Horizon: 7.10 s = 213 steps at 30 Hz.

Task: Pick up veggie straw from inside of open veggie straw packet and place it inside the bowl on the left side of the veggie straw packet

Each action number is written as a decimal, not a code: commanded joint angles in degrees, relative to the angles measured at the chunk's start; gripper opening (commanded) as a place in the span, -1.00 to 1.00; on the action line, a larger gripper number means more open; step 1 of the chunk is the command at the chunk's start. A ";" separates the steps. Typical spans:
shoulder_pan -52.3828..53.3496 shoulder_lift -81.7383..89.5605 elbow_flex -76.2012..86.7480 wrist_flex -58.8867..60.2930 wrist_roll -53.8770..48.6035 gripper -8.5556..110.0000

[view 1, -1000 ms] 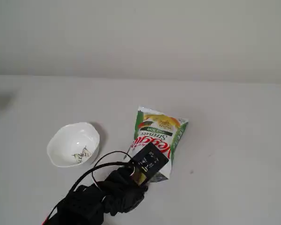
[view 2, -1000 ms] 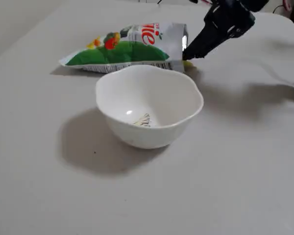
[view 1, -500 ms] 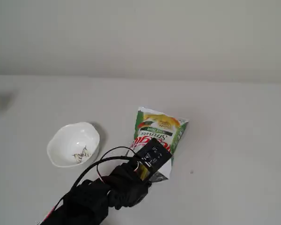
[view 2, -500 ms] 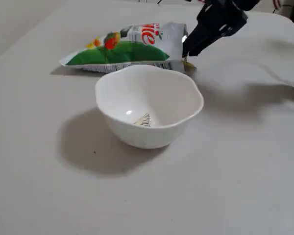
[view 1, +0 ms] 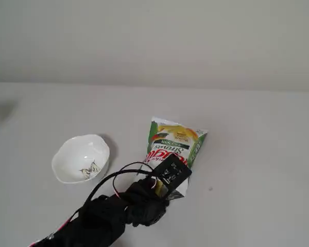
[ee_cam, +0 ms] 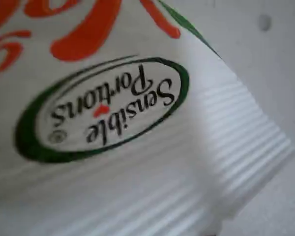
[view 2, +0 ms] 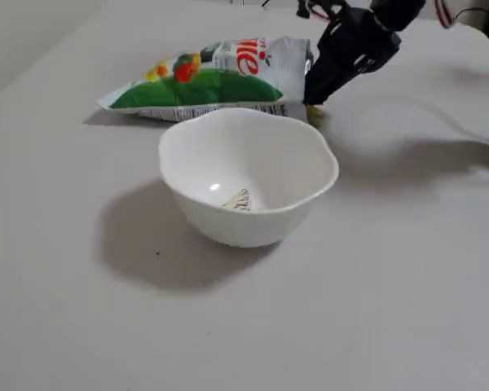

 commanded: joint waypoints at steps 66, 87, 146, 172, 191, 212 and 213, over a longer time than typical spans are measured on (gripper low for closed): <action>-35.60 7.65 -36.65 40.69 22.59 -0.86; -38.41 -15.29 -48.69 32.78 24.87 -0.62; -16.44 82.53 16.70 49.75 54.49 -0.86; -15.82 82.62 28.92 47.02 57.04 -0.86; -15.82 82.62 28.92 47.02 57.04 -0.86; -15.82 82.62 28.92 47.02 57.04 -0.86; -15.82 82.62 28.92 47.02 57.04 -0.86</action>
